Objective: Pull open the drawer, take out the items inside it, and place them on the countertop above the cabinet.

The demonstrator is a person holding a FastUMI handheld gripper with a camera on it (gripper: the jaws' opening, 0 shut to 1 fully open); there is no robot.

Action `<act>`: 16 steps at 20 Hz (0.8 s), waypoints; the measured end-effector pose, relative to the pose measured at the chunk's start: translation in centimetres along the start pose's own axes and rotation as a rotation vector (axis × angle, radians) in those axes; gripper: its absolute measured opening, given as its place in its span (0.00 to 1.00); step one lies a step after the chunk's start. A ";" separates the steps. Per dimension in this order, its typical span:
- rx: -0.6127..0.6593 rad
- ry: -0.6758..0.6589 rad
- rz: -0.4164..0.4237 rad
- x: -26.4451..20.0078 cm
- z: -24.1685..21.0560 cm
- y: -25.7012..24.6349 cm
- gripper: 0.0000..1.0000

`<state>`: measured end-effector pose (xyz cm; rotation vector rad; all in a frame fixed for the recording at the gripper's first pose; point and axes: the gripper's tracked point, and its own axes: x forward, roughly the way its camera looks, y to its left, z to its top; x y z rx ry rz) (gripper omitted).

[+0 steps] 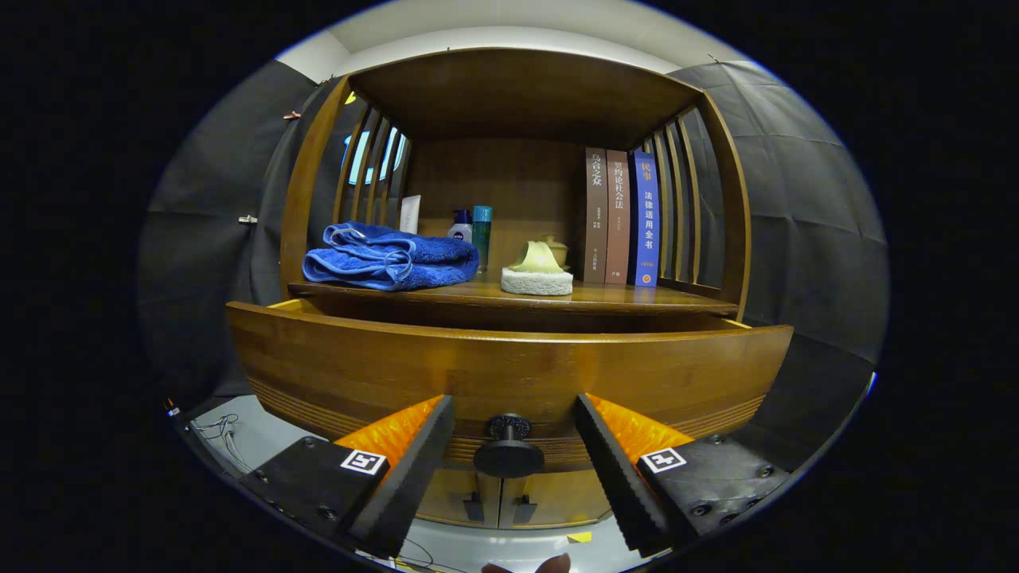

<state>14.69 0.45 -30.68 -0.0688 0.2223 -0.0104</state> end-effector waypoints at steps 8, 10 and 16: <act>-0.015 0.029 -0.009 5.5 0.7 0.2 1.00; -0.015 0.040 -0.011 6.9 1.6 0.2 1.00; -0.053 0.022 -0.022 7.0 1.4 0.7 1.00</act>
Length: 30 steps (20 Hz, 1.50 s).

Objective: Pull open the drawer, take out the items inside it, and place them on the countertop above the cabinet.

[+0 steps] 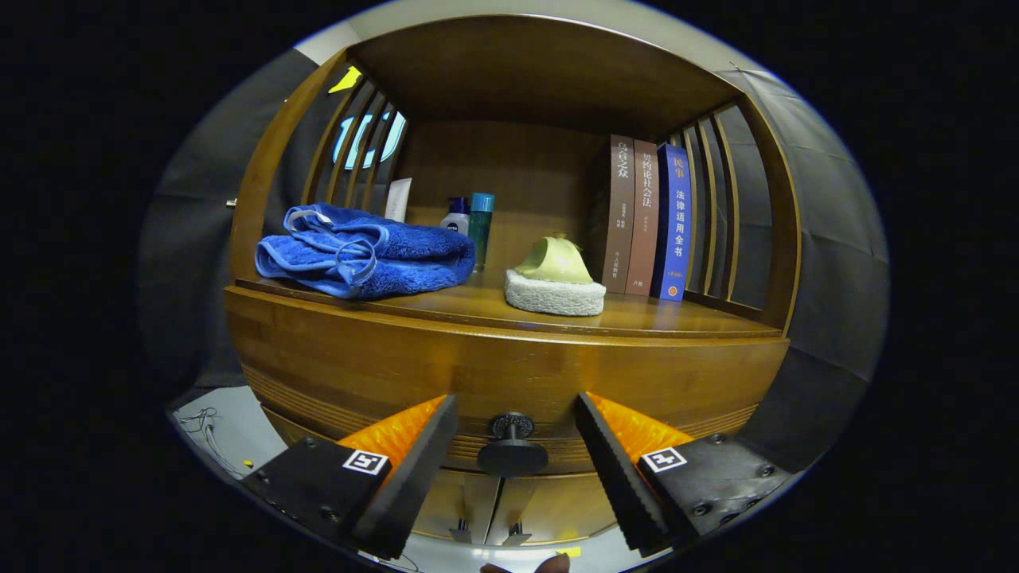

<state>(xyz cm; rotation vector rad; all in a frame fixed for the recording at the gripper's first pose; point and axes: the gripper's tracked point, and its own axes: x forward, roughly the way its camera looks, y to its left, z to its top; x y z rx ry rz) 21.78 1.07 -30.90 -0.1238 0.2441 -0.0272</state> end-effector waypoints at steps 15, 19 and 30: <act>0.054 -0.136 0.063 -12.0 11.6 2.1 0.99; 0.063 -0.147 0.061 -14.6 14.6 1.6 0.99; 0.058 -0.184 0.020 -16.5 19.8 -0.4 0.99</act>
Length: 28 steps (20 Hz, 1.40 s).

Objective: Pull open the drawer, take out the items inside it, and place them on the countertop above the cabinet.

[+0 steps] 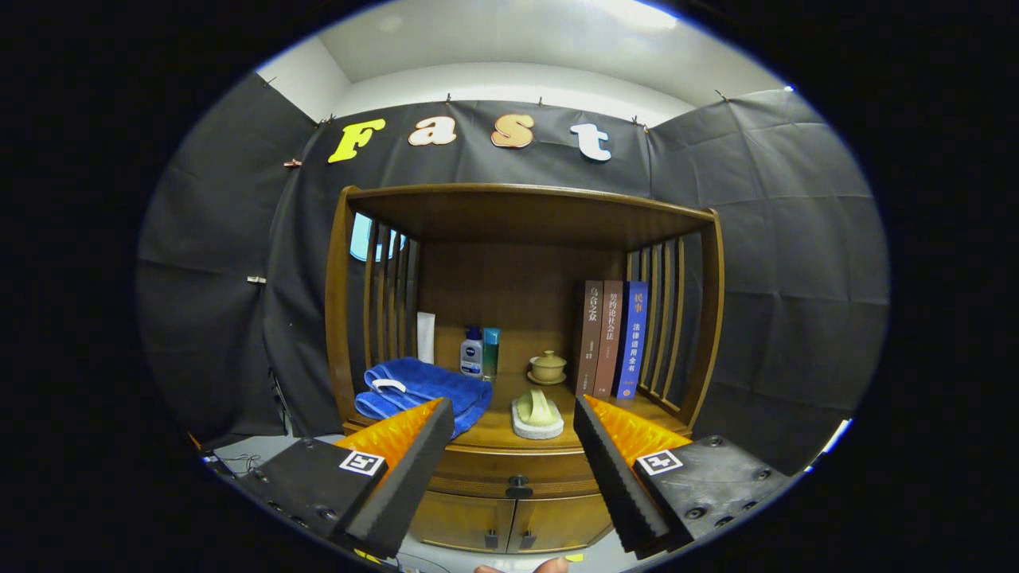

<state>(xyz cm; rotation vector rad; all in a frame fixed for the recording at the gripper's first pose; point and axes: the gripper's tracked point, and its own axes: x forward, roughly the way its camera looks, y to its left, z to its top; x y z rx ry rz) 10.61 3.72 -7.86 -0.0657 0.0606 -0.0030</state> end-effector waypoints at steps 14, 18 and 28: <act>-0.019 -0.020 0.010 -0.6 0.2 0.9 0.99; -0.017 -0.003 0.008 -0.3 -0.5 0.5 0.99; -0.024 -0.021 -0.001 -0.5 -0.1 -0.3 0.99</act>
